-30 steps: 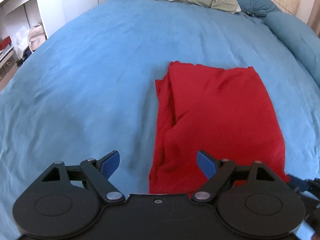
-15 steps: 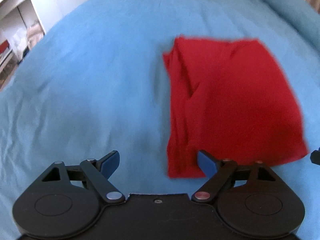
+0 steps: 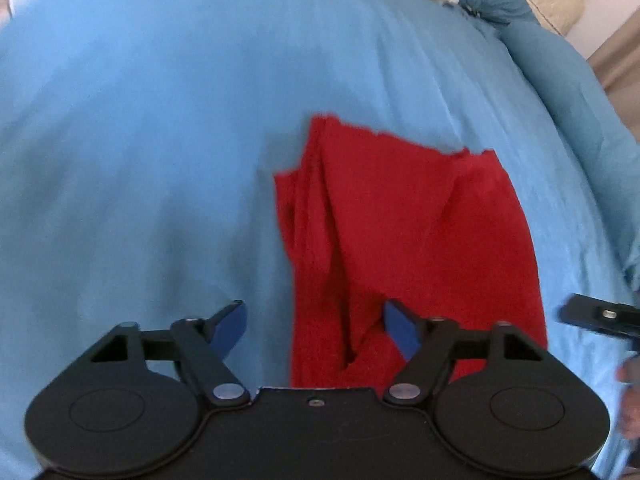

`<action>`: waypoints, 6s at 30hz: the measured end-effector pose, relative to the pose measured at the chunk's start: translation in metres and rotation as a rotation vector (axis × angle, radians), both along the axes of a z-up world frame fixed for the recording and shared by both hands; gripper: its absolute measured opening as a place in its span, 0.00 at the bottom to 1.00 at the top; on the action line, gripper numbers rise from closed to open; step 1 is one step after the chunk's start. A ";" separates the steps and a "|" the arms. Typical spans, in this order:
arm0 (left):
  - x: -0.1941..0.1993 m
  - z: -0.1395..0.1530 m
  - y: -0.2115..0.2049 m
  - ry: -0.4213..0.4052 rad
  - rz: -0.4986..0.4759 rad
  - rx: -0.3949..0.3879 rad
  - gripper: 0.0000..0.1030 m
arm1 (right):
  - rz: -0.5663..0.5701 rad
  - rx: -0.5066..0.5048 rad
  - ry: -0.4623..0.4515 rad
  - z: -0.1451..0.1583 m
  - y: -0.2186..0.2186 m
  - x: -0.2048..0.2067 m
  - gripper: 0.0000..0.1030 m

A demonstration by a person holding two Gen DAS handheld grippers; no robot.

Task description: Fold small clothes

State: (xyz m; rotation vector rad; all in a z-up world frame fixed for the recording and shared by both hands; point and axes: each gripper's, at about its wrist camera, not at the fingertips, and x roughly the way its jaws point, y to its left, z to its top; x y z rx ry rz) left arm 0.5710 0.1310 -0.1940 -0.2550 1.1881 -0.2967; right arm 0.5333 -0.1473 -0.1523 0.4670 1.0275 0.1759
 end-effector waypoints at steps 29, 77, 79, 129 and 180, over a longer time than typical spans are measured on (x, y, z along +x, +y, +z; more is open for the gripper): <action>-0.051 0.087 -0.065 -0.203 -0.126 0.054 0.20 | 0.060 0.055 -0.123 0.036 0.020 -0.014 0.37; -0.425 0.246 -0.122 -0.623 0.094 0.249 1.00 | -0.092 -0.270 -0.419 0.172 -0.075 -0.407 1.00; -0.449 0.259 -0.119 -0.625 0.116 0.289 1.00 | -0.096 -0.274 -0.430 0.189 -0.069 -0.432 1.00; -0.553 0.214 -0.130 -0.600 0.076 0.395 1.00 | -0.156 -0.490 -0.229 0.172 -0.021 -0.551 1.00; -0.556 0.216 -0.125 -0.616 0.079 0.391 1.00 | -0.169 -0.475 -0.231 0.173 -0.020 -0.555 1.00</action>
